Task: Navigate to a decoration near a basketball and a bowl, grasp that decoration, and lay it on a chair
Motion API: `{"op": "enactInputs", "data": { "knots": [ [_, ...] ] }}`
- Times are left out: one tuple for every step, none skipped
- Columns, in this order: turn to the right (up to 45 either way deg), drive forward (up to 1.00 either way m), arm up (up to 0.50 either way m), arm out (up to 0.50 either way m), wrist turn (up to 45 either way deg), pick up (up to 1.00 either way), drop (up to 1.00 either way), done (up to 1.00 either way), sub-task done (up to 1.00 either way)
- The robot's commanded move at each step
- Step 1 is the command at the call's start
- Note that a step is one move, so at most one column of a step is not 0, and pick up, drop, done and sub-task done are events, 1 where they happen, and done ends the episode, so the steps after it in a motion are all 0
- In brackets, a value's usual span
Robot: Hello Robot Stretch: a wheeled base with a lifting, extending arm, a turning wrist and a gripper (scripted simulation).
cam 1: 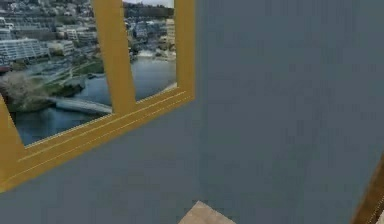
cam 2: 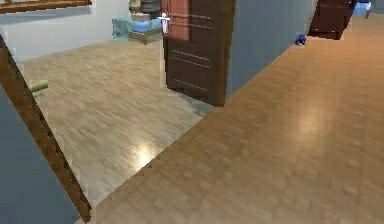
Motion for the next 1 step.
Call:
{"op": "enactInputs", "data": {
  "knots": [
    [0.0, 0.4, 0.0, 0.0, 0.0, 0.0, 0.0, 0.0, 0.0]
  ]
}}
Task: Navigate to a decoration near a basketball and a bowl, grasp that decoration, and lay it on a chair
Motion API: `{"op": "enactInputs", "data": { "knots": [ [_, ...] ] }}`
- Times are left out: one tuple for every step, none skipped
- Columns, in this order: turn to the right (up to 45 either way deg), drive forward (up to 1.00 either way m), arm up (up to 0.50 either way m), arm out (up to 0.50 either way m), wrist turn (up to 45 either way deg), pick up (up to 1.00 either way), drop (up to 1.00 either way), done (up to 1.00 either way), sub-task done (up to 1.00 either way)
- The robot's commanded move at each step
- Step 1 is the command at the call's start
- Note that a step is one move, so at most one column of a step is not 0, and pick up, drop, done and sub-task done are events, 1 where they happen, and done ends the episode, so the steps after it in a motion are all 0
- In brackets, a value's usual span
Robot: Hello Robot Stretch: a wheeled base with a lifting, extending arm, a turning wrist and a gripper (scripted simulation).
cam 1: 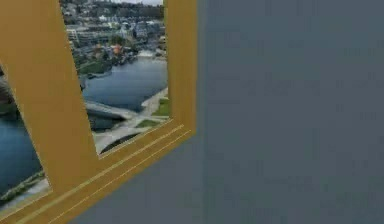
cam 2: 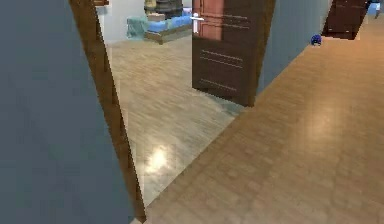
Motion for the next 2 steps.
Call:
{"op": "enactInputs", "data": {
  "knots": [
    [45.0, 0.0, 0.0, 0.0, 0.0, 0.0, 0.0, 0.0, 0.0],
    [45.0, 0.0, 0.0, 0.0, 0.0, 0.0, 0.0, 0.0, 0.0]
  ]
}}
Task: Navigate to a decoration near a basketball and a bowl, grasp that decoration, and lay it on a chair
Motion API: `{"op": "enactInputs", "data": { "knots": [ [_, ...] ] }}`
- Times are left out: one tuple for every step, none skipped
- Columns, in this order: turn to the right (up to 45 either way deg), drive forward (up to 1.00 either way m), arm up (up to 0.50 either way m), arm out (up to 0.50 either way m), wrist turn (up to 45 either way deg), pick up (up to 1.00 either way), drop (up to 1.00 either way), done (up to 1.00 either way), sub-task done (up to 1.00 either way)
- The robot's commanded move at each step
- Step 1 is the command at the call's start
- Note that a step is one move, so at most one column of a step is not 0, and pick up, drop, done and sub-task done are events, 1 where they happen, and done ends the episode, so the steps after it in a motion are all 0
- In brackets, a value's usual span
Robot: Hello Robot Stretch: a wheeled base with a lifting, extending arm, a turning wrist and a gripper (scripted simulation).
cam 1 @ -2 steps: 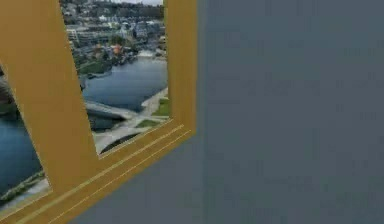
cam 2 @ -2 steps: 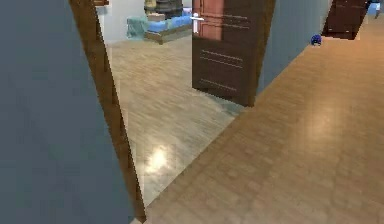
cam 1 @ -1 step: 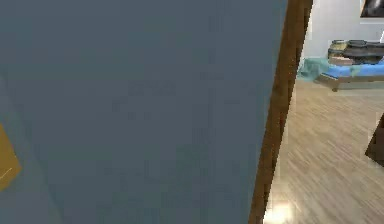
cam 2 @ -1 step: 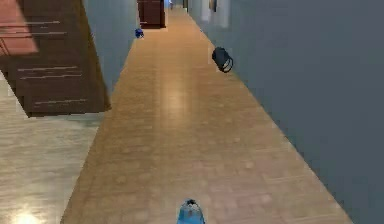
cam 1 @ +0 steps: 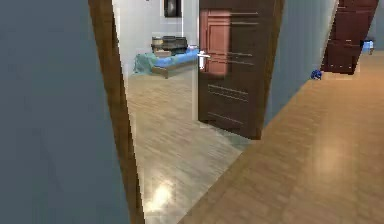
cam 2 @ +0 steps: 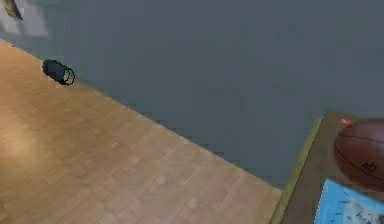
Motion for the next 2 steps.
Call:
{"op": "enactInputs", "data": {
  "knots": [
    [45.0, 0.0, 0.0, 0.0, 0.0, 0.0, 0.0, 0.0, 0.0],
    [30.0, 0.0, 0.0, 0.0, 0.0, 0.0, 0.0, 0.0, 0.0]
  ]
}}
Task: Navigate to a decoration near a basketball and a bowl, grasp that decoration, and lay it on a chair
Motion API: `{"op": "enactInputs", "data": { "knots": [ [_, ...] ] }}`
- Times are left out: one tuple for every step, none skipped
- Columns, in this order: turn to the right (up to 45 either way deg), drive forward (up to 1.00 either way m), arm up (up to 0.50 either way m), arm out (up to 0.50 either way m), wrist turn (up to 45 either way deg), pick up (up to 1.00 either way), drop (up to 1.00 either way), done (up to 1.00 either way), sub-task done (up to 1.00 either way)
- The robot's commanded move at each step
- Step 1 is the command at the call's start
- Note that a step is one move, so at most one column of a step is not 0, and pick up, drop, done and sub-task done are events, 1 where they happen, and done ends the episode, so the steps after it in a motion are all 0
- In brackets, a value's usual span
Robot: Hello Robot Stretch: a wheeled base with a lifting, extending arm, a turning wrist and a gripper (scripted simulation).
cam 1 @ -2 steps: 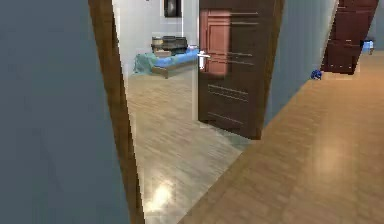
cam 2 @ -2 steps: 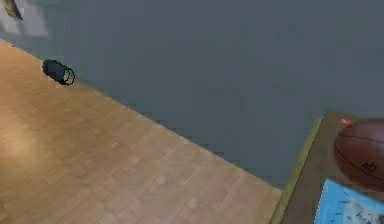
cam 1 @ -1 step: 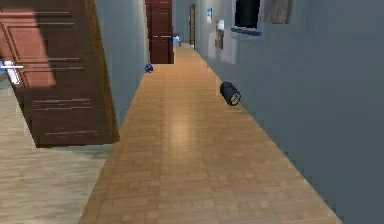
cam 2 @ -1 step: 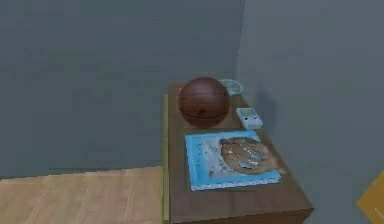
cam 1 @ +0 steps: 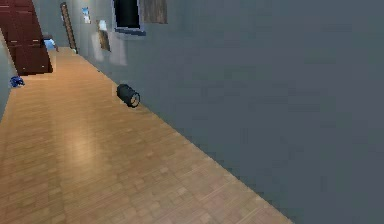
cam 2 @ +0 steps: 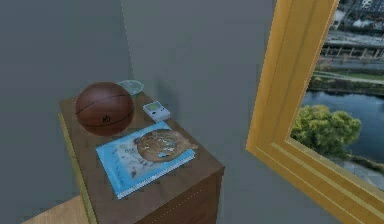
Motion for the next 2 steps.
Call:
{"op": "enactInputs", "data": {
  "knots": [
    [0.0, 0.0, 0.5, 0.0, 0.0, 0.0, 0.0, 0.0, 0.0],
    [0.0, 0.0, 0.38, 0.0, 0.0, 0.0, 0.0, 0.0, 0.0]
  ]
}}
